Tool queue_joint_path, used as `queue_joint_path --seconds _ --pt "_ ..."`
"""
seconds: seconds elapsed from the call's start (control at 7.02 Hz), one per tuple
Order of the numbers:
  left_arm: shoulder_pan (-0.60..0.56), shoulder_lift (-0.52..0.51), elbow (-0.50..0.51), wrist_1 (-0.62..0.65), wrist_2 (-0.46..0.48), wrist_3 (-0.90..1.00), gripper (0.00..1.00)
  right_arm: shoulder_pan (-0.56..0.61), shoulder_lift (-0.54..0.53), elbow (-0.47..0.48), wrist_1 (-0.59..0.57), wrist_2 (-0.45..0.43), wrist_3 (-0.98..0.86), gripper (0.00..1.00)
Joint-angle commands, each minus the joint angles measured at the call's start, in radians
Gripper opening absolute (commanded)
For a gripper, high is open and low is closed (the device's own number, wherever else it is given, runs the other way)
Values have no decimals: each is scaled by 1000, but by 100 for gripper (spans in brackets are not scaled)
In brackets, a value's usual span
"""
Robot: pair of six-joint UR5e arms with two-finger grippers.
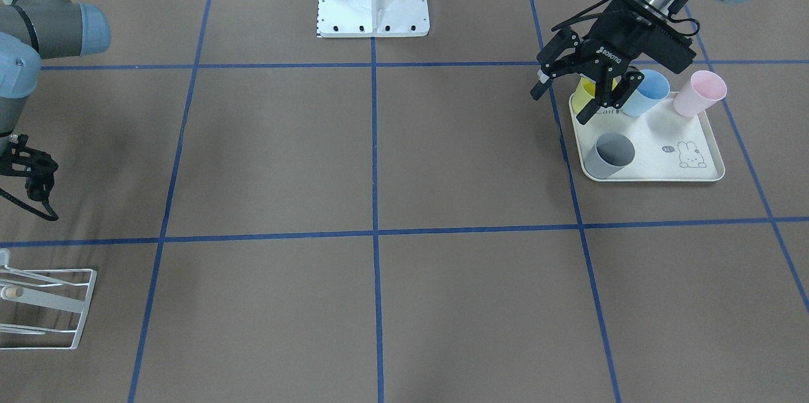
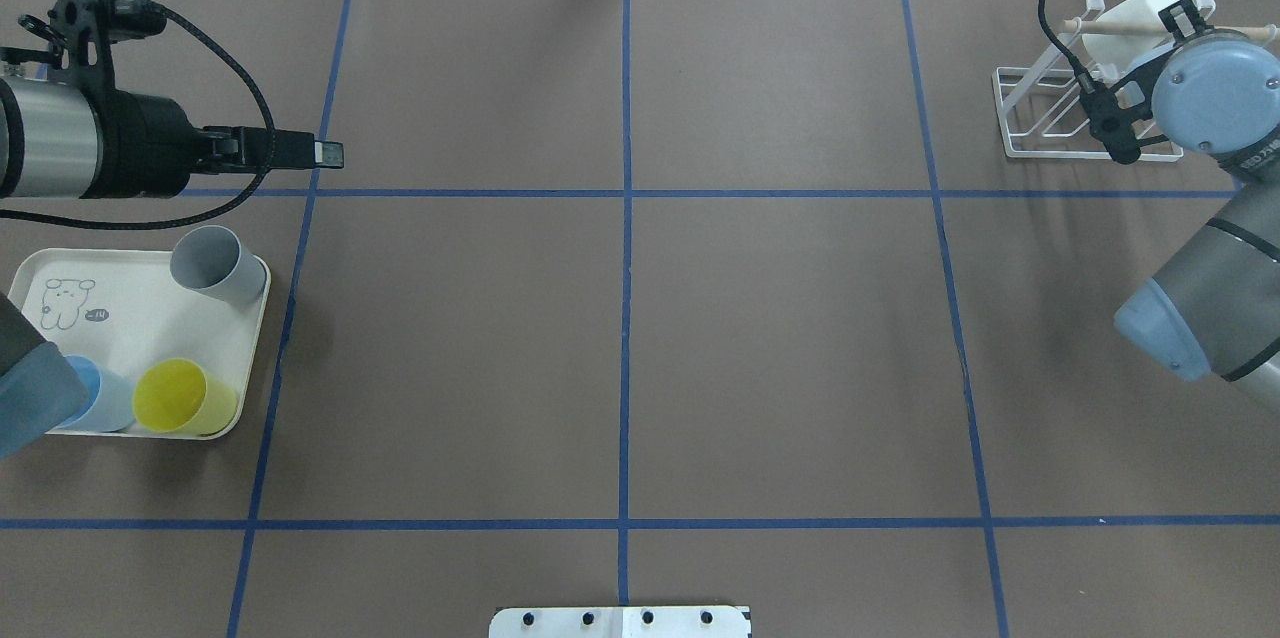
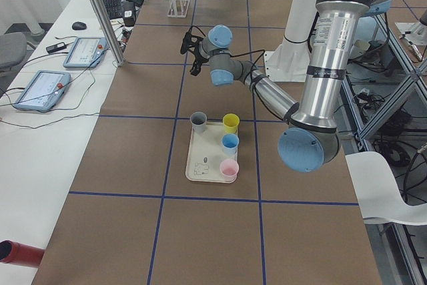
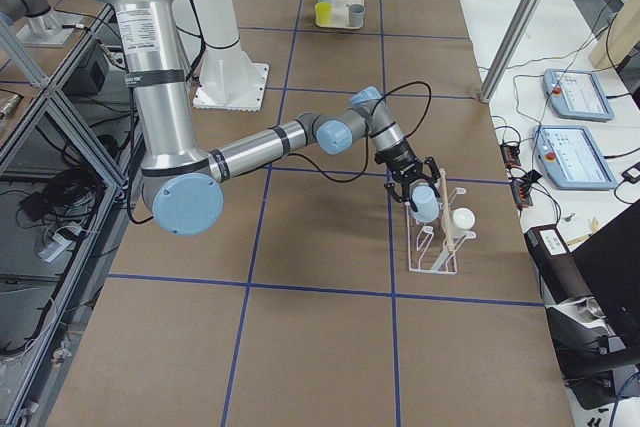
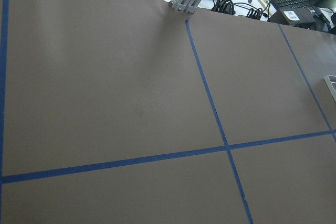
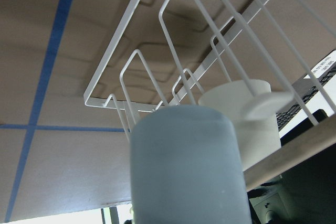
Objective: Transfer IKEA cup to right arm and place on rack
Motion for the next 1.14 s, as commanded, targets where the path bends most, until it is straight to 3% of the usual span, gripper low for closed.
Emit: queue_joint_path --seconds 0.0,0.14,0.28,0.43,1.0 --pt "0 2 0 0 0 0 100 -3 3 -6 0 -1 -1 27" --pt "-2 2 0 0 0 0 100 -3 3 -9 0 -1 -1 60" --pt "0 2 0 0 0 -2 100 -3 3 -11 2 -1 -4 82" --pt "0 2 0 0 0 0 100 -3 3 -11 2 -1 -5 86" --pt "-2 5 -2 -3 0 0 100 -3 9 15 2 2 -2 87"
